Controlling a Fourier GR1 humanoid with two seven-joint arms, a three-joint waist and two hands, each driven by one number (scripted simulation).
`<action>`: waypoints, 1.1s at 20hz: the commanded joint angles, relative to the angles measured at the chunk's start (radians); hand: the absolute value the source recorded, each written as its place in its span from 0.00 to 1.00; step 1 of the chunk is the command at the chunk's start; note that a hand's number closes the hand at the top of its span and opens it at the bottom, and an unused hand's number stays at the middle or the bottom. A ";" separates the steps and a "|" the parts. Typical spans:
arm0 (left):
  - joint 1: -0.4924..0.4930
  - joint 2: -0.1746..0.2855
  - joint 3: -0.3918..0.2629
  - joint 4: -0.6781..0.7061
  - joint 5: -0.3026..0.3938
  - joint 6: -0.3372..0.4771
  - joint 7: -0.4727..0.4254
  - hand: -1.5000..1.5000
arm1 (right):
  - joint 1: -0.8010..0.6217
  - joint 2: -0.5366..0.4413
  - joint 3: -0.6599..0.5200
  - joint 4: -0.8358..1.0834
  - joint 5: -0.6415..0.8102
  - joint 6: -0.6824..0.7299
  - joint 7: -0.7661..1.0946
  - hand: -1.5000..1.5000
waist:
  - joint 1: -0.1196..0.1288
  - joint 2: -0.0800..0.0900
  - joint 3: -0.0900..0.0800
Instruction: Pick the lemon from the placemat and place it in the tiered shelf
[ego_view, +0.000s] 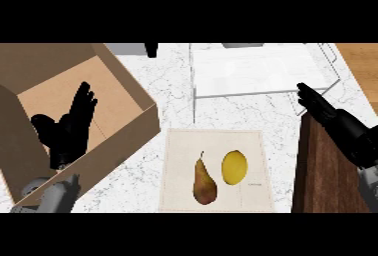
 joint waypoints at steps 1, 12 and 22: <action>-0.010 0.006 -0.009 -0.021 -0.010 -0.033 0.013 0.50 | 0.037 0.040 -0.046 -0.056 0.045 -0.124 0.049 0.00 | -0.001 0.012 0.011; 0.167 0.046 -0.020 -0.110 -0.072 -0.069 -0.075 0.50 | 0.292 0.200 -0.292 0.059 0.292 -0.818 0.046 1.00 | -0.169 0.013 0.005; 0.101 0.018 -0.015 -0.091 -0.102 -0.197 -0.060 0.50 | 0.541 0.571 -0.013 -0.248 0.405 -1.159 -0.253 0.00 | -0.066 0.011 0.010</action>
